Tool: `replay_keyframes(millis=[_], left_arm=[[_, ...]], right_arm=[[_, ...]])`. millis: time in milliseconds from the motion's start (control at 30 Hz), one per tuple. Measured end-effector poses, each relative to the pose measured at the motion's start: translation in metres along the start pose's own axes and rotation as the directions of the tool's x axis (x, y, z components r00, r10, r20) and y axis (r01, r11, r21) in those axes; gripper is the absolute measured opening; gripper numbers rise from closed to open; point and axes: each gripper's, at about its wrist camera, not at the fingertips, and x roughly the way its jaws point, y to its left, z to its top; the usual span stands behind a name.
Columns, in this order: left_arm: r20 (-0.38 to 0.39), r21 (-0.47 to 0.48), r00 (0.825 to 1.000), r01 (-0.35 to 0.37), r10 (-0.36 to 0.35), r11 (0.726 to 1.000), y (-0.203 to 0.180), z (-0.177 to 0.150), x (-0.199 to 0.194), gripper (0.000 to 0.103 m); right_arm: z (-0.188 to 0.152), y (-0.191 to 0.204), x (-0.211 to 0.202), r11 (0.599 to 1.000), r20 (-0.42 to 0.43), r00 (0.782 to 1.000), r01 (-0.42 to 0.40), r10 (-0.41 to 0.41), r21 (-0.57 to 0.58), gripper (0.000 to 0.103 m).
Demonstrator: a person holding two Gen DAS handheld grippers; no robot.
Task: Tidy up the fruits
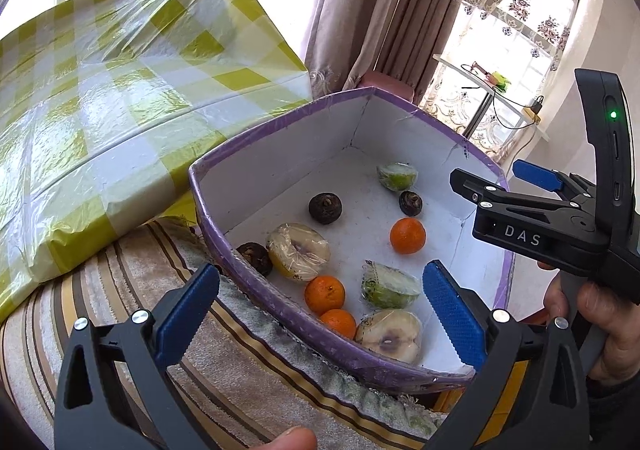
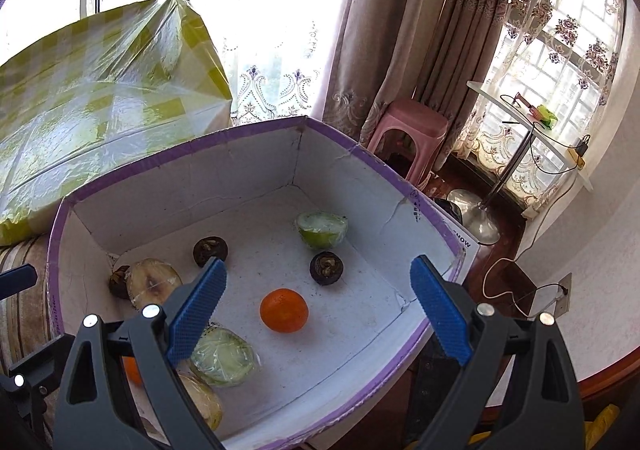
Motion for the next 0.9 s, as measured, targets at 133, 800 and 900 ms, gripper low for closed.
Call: replay_keyframes(millis=[133,800,900], left_arm=[[0.001,0.004,1.000,-0.001,0.001,1.000,-0.0014,0.0002,0.0003,0.099],[0.003,0.021,1.000,-0.006,0.006,1.000,-0.0051,0.0022,0.0007,0.099],[0.004,0.024,1.000,-0.008,0.008,1.000,-0.0062,0.0028,0.0008,0.099]], right_arm=[[0.0000,-0.0001,-0.0006,1.000,0.002,1.000,-0.001,0.001,0.003,0.093],[0.0003,-0.0013,-0.0019,1.000,0.005,1.000,0.001,-0.001,0.009,0.093],[0.0006,-0.0018,-0.0017,1.000,0.006,1.000,0.000,0.000,0.010,0.093]])
